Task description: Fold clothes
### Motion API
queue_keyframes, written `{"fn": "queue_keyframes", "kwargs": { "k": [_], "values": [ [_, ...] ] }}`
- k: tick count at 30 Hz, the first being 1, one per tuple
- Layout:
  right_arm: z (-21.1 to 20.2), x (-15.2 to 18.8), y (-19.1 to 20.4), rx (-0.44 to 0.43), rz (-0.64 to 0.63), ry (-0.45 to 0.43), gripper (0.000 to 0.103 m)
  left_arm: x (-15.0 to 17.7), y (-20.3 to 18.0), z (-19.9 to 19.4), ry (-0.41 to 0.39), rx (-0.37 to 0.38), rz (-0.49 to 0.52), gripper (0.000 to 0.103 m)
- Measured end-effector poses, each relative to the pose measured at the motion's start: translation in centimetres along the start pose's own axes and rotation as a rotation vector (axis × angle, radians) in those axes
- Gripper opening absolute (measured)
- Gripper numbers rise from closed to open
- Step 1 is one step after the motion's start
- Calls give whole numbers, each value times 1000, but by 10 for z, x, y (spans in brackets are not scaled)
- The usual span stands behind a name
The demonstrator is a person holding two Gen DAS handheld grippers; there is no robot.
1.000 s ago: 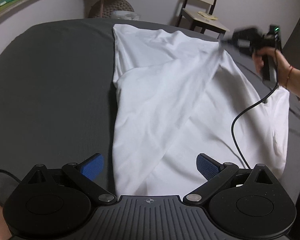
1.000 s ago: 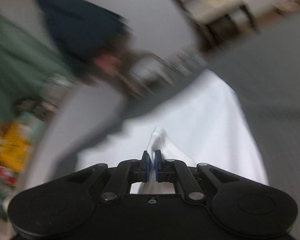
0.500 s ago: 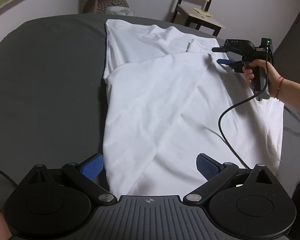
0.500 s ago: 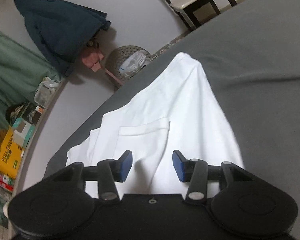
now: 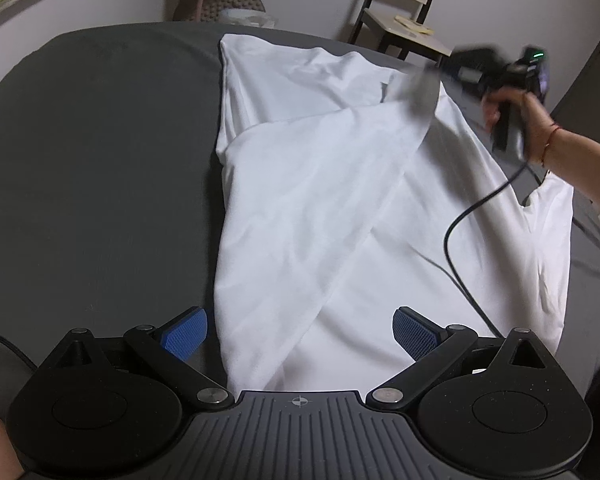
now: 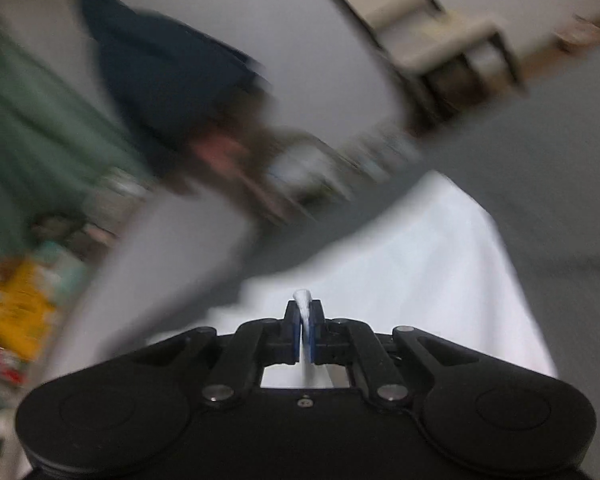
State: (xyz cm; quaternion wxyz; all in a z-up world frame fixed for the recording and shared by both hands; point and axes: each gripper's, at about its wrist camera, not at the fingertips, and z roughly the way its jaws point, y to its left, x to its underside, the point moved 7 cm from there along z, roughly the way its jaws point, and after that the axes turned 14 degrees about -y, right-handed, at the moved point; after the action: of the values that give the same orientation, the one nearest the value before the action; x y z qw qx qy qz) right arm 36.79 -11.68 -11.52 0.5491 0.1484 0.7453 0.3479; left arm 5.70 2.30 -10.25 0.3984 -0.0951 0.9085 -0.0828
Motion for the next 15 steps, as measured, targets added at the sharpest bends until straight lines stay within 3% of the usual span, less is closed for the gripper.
{"fn": "queue_keyframes", "kwargs": {
  "k": [1, 2, 6, 8, 13, 15],
  "values": [
    [-6, -7, 5, -27, 12, -51, 5, 0, 0, 0, -2, 1, 3, 100],
    [-7, -8, -1, 15, 11, -60, 5, 0, -1, -1, -4, 1, 5, 100],
    [8, 14, -53, 289, -16, 79, 5, -1, -3, 0, 0, 5, 18, 100],
    [7, 23, -74, 365, -3, 109, 5, 0, -4, 0, 3, 9, 29, 100],
    [2, 10, -76, 317, 6, 27, 5, 2, -2, -1, 15, 8, 37, 100],
    [3, 3, -80, 340, 10, 7, 5, 1, 0, 0, 18, 3, 23, 100]
  ]
}}
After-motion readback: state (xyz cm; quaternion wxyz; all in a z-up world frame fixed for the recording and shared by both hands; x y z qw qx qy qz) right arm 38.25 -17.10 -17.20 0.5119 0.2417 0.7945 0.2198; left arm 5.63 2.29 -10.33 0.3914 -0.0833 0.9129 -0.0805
